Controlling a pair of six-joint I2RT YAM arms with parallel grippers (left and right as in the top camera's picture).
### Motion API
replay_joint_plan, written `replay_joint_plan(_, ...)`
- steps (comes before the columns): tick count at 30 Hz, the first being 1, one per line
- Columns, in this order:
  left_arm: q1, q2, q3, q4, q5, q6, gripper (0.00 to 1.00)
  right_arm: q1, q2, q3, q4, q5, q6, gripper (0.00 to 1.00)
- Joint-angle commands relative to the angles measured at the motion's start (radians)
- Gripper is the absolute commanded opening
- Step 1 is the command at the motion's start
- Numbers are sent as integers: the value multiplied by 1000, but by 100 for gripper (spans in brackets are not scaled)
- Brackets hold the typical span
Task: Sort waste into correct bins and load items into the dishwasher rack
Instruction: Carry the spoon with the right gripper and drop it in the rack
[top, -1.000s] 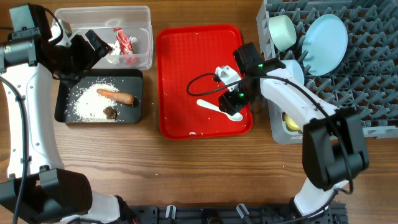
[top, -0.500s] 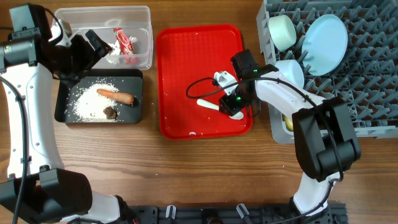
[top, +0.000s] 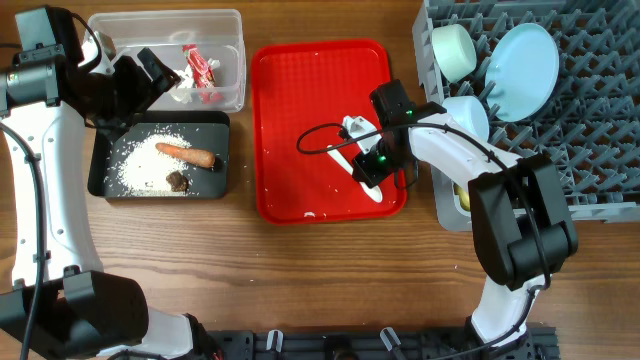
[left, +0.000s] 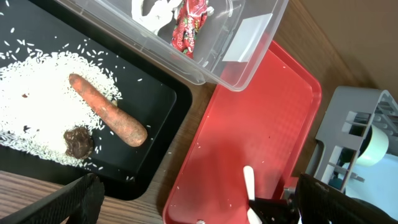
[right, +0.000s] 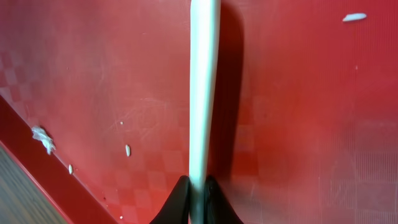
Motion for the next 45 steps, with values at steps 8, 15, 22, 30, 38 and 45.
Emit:
replay_joint_plan(8, 2, 0, 3, 0, 1, -9, 100, 2, -69, 180, -128, 80, 203, 4)
replay_joint_plan(15, 2, 0, 3, 0, 1, -9, 100, -22, -352, 245, -169, 270, 327, 4)
replay_joint_plan(22, 2, 0, 3, 0, 1, -9, 100, -201, -564, 245, -273, 528, 553, 4)
replay_joint_plan(30, 2, 0, 3, 0, 1, -9, 100, -475, -566, 173, -324, 733, 1044, 4)
replay_joint_plan(38, 2, 0, 3, 0, 1, -9, 100, -577, -550, -21, -255, 740, 1467, 4)
replay_joint_plan(45, 2, 0, 3, 0, 1, -9, 100, -577, -478, -148, -73, 702, 1533, 13)
